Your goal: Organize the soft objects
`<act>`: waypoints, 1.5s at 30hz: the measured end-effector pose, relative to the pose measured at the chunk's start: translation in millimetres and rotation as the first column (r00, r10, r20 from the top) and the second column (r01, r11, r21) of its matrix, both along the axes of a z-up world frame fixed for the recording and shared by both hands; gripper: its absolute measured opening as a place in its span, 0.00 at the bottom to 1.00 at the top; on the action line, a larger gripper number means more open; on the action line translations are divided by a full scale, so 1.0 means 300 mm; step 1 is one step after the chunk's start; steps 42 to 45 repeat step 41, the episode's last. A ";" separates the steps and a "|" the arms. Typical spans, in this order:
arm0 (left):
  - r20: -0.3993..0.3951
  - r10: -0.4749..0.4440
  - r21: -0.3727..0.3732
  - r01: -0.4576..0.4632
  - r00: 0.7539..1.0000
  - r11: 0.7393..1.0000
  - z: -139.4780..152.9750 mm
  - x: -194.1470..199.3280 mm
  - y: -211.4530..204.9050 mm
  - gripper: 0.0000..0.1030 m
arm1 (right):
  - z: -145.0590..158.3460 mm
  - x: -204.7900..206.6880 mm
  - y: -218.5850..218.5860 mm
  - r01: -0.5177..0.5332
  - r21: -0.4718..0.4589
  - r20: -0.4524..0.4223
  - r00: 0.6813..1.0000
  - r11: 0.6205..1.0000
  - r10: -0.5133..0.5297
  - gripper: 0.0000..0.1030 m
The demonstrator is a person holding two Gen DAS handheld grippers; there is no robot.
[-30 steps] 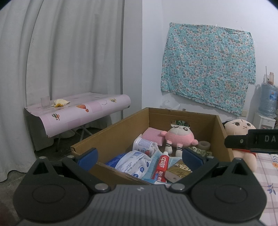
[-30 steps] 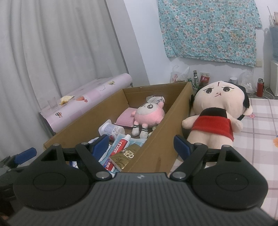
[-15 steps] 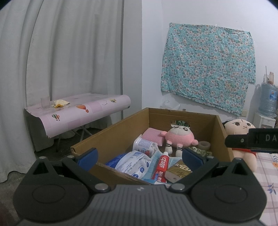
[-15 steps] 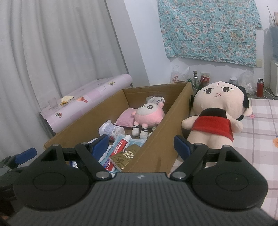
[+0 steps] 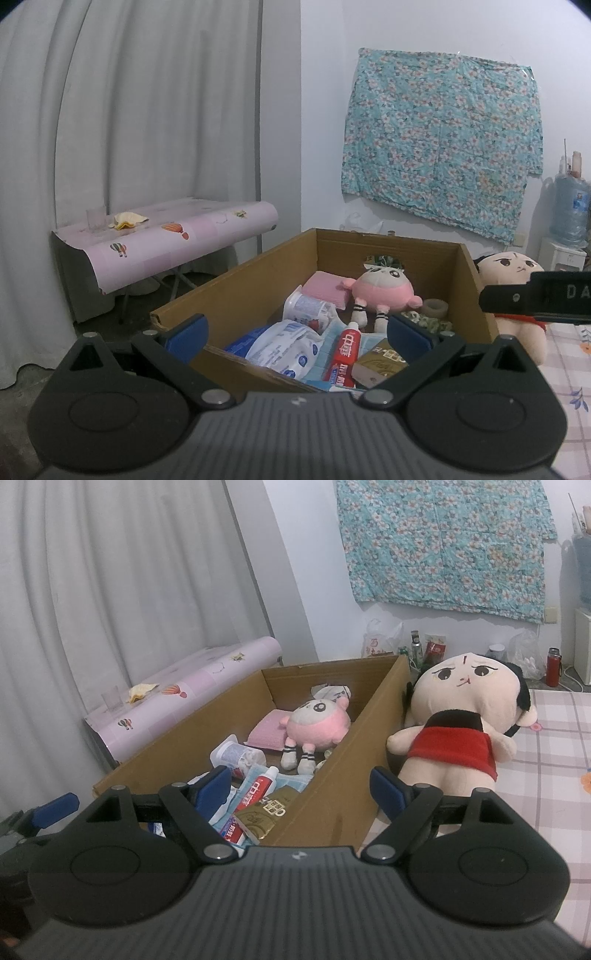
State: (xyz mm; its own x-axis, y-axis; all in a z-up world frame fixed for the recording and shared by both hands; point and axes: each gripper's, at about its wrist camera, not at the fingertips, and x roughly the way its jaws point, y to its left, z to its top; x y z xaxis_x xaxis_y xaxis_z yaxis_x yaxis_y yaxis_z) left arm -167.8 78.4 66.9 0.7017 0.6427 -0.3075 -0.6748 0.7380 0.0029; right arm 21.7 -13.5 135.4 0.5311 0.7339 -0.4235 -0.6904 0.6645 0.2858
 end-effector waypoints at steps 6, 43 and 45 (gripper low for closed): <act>0.000 -0.001 0.002 0.001 1.000 1.000 -0.002 0.000 0.003 1.00 | -0.004 -0.004 -0.001 -0.002 -0.002 -0.006 1.000 1.000 0.002 0.80; -0.022 -0.025 0.009 0.026 0.999 1.000 -0.009 0.017 0.007 1.00 | 0.007 0.006 -0.025 0.011 0.009 -0.007 1.000 1.000 -0.011 0.81; -0.022 -0.025 0.009 0.026 0.999 1.000 -0.009 0.017 0.007 1.00 | 0.007 0.006 -0.025 0.011 0.009 -0.007 1.000 1.000 -0.011 0.81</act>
